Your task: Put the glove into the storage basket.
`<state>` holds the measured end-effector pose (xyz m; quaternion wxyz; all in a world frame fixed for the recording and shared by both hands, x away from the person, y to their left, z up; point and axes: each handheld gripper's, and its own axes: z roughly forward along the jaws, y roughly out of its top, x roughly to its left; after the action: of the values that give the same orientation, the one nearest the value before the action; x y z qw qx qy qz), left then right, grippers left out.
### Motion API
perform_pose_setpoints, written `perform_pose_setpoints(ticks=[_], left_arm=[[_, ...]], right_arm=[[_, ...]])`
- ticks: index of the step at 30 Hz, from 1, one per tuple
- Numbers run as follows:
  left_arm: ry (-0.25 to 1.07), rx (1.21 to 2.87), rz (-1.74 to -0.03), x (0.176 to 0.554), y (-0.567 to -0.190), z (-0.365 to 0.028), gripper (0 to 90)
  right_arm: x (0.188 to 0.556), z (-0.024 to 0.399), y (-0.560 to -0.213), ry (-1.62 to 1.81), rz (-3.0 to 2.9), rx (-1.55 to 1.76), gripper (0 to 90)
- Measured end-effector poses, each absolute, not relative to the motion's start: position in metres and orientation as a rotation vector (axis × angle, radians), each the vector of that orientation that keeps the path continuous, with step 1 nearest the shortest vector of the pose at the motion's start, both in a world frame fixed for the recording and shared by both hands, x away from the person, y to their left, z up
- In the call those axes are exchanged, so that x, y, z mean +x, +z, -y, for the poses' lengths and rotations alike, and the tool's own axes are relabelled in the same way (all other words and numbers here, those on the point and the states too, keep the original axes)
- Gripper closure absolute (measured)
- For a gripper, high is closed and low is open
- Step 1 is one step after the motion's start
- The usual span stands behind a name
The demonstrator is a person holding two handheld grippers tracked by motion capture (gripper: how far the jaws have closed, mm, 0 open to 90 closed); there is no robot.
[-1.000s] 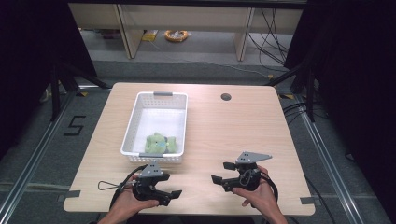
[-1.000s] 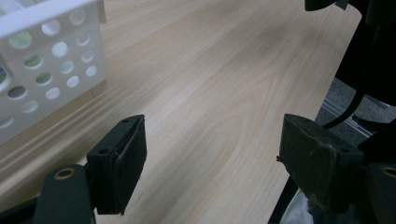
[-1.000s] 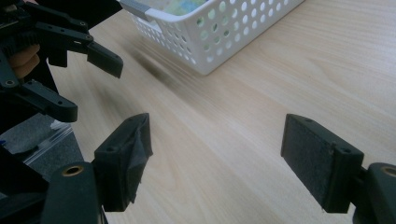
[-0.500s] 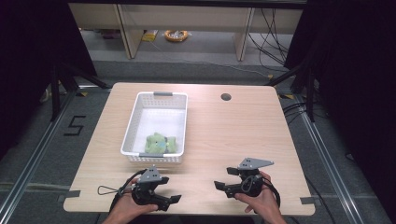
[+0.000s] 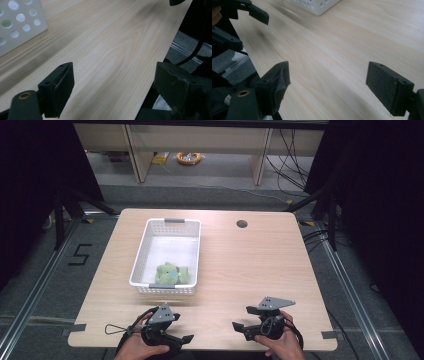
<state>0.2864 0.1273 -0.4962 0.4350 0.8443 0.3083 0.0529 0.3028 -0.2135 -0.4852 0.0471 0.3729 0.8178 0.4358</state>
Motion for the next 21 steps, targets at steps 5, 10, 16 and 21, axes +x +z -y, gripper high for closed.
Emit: perform_pose_setpoints(ticks=[5,10,16,21], left_arm=[[0.144,2.131,-0.772,0.282,-0.499,-0.126,16.3],[0.178,2.153,-0.746,0.279,-0.5,-0.126,16.4],[0.189,2.175,-0.74,0.275,-0.501,-0.126,16.4],[0.157,2.153,-0.754,0.272,-0.503,-0.123,16.3]], right_arm=[[0.294,0.214,-0.489,1.297,-2.531,1.134,20.0],[0.289,0.218,-0.491,1.267,-2.53,1.084,19.5],[0.285,0.219,-0.494,1.219,-2.56,1.051,19.2],[0.281,0.22,-0.494,1.157,-2.54,1.037,19.1]])
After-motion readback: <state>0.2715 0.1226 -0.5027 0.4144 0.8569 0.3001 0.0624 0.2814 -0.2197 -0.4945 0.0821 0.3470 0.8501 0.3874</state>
